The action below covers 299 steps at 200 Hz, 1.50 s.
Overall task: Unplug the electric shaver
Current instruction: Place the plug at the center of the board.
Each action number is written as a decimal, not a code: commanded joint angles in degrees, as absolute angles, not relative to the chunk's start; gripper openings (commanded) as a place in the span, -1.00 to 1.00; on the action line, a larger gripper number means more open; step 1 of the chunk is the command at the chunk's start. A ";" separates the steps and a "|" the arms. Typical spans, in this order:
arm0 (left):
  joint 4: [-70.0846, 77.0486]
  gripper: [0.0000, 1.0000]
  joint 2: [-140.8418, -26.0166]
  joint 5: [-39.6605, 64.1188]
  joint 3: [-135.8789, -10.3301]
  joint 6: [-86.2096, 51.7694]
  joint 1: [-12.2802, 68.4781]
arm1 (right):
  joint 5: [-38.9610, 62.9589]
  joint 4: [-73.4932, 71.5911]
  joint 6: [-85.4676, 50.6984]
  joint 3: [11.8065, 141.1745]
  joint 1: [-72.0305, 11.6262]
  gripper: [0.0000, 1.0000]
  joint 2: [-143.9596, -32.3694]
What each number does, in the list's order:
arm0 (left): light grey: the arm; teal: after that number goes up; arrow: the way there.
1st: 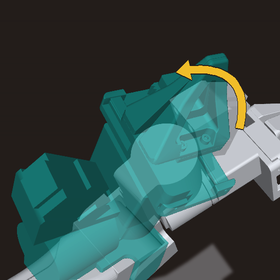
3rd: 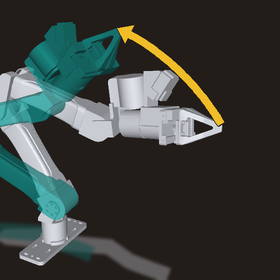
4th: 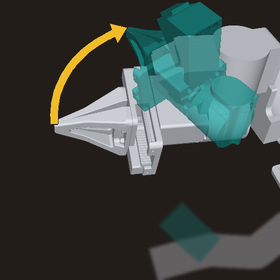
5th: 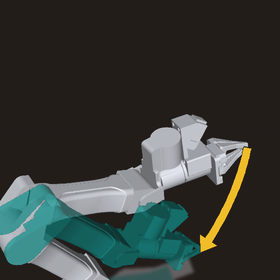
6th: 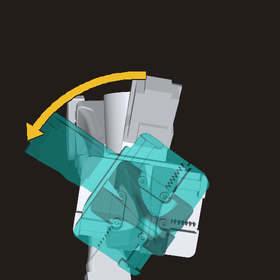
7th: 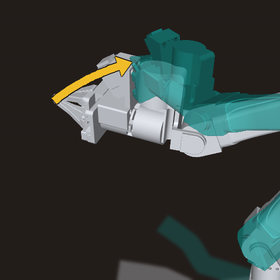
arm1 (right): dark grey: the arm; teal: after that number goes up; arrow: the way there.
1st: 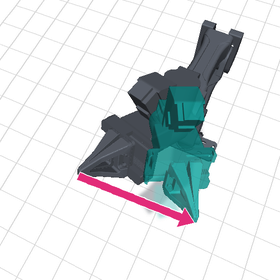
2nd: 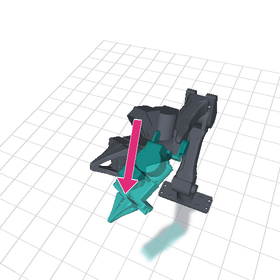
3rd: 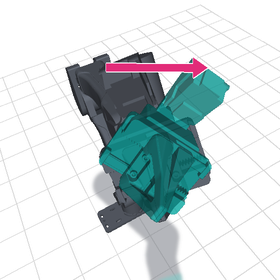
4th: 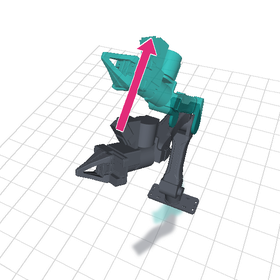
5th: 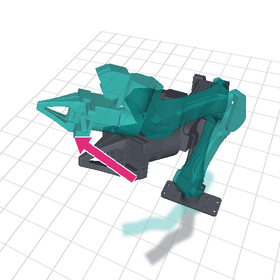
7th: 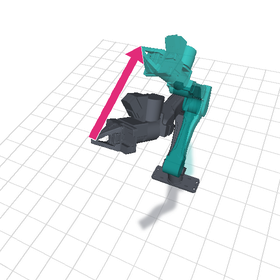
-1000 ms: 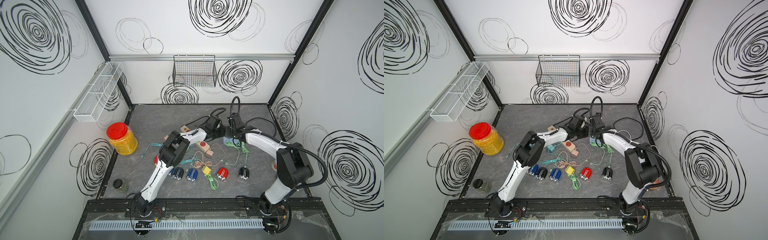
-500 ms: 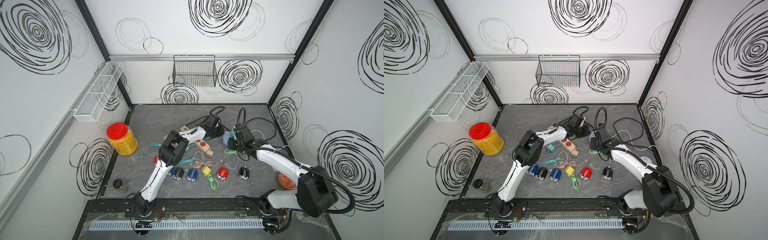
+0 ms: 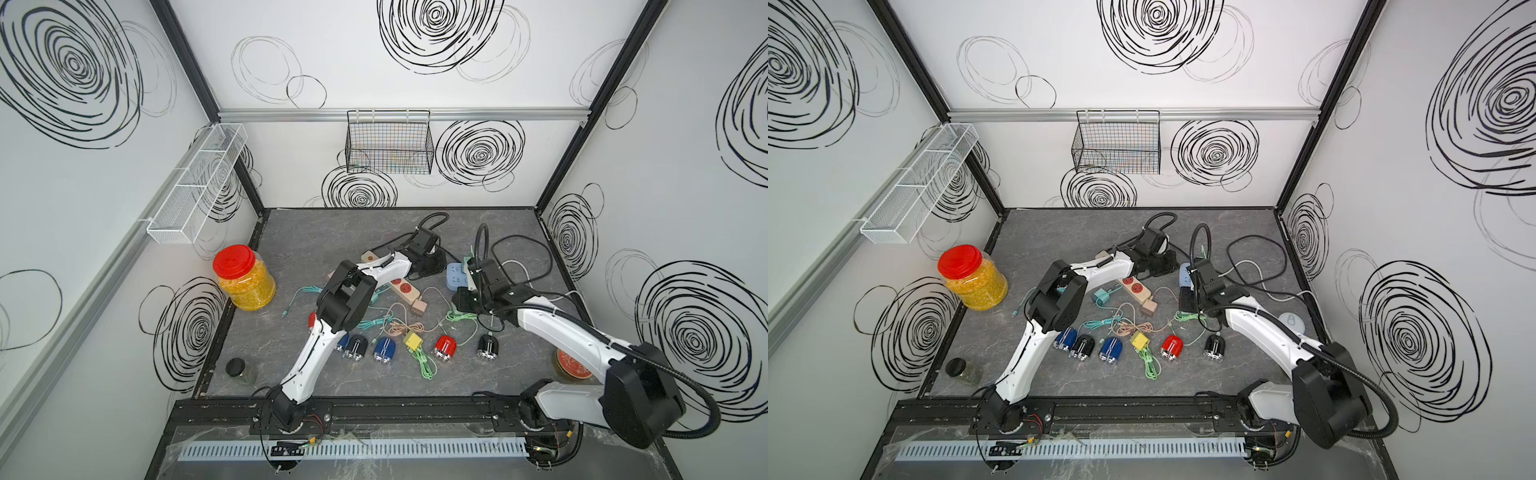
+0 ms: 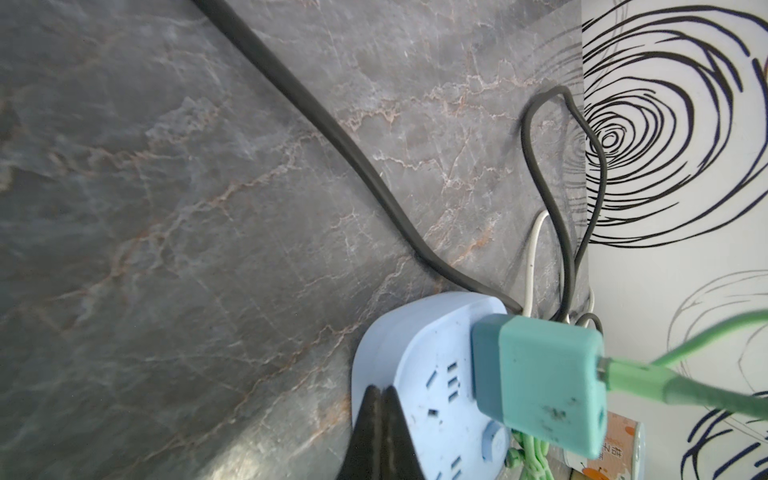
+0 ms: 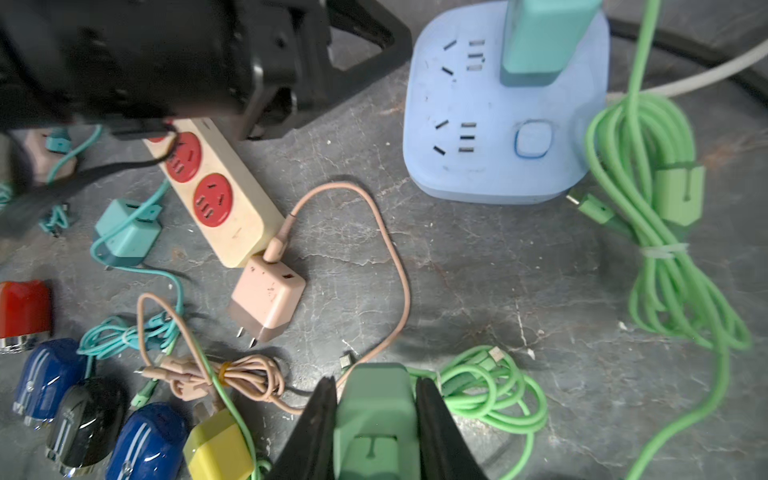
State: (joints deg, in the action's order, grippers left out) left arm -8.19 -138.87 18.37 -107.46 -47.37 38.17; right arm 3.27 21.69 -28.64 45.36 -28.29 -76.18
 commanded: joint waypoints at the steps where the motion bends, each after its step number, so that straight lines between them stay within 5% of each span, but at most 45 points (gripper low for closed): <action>1: -8.69 -1.00 -140.44 18.26 -109.50 -46.67 37.97 | 9.84 16.34 -28.22 44.16 -26.20 -0.67 -79.26; 108: -8.95 -1.00 -140.38 18.28 -109.24 -46.05 37.97 | 28.29 0.89 -31.10 38.85 -21.61 -0.61 -90.72; 220: -11.17 -0.82 -140.58 17.66 -111.96 -45.01 38.31 | 19.11 15.46 -26.74 41.21 -18.73 0.32 -81.41; 299: -12.36 -0.61 -139.34 17.02 -113.11 -44.33 38.32 | 3.99 26.94 -28.56 44.17 -18.25 0.34 -71.76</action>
